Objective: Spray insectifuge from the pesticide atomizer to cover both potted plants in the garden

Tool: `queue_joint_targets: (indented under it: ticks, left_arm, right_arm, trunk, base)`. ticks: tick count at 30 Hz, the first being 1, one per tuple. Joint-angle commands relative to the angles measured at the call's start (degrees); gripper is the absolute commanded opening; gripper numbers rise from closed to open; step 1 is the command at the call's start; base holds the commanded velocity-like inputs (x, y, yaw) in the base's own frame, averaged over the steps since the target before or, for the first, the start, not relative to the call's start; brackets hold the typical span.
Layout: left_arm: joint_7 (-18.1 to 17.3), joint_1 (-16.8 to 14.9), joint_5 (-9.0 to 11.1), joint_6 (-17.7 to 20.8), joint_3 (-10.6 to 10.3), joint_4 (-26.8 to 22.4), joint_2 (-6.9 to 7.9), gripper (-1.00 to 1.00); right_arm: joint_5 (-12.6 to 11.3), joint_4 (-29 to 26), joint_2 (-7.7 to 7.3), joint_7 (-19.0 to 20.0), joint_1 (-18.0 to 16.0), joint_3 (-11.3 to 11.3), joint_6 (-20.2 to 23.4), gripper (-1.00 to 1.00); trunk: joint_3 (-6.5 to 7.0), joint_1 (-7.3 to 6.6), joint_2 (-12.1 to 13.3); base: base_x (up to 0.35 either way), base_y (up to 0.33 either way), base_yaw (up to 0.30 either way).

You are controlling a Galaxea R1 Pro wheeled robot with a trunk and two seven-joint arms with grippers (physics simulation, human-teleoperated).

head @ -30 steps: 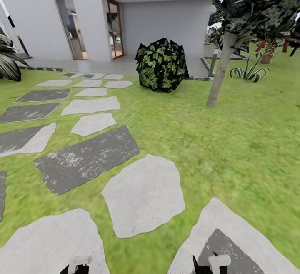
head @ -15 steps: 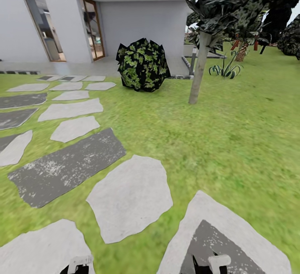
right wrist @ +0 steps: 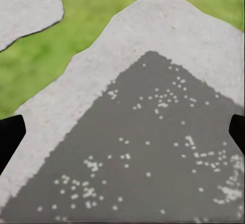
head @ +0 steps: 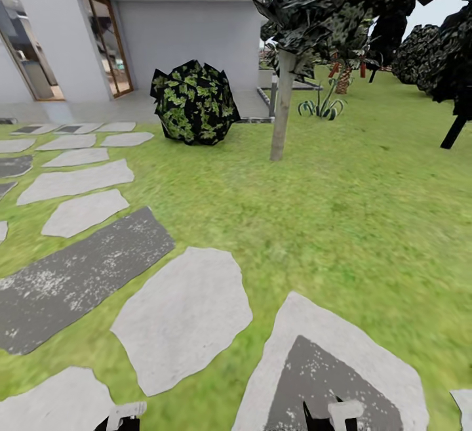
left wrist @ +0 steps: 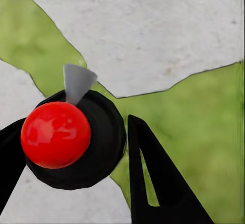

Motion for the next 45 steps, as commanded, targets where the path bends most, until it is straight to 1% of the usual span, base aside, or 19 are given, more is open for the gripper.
queue_joint_targets:
  ticks: [1, 45]
  left_arm:
    - [-0.1, 0.0, 0.4, -0.2, -0.1, 0.0, 0.01, -1.00]
    - [-0.1, 0.0, 0.3, -0.2, -0.1, 0.0, 0.01, -1.00]
  right_arm:
    - [0.4, 0.1, -0.01, 0.0, 0.0, -0.1, -0.1, 1.00]
    - [0.4, 0.1, -0.01, 0.1, 0.0, -0.1, -0.1, 1.00]
  trunk:
    - [-0.04, -0.01, 0.0]
    - [0.03, -0.01, 0.0]
  base:
    - [0.000, 0.000, -0.267]
    - [0.000, 0.000, -0.276]
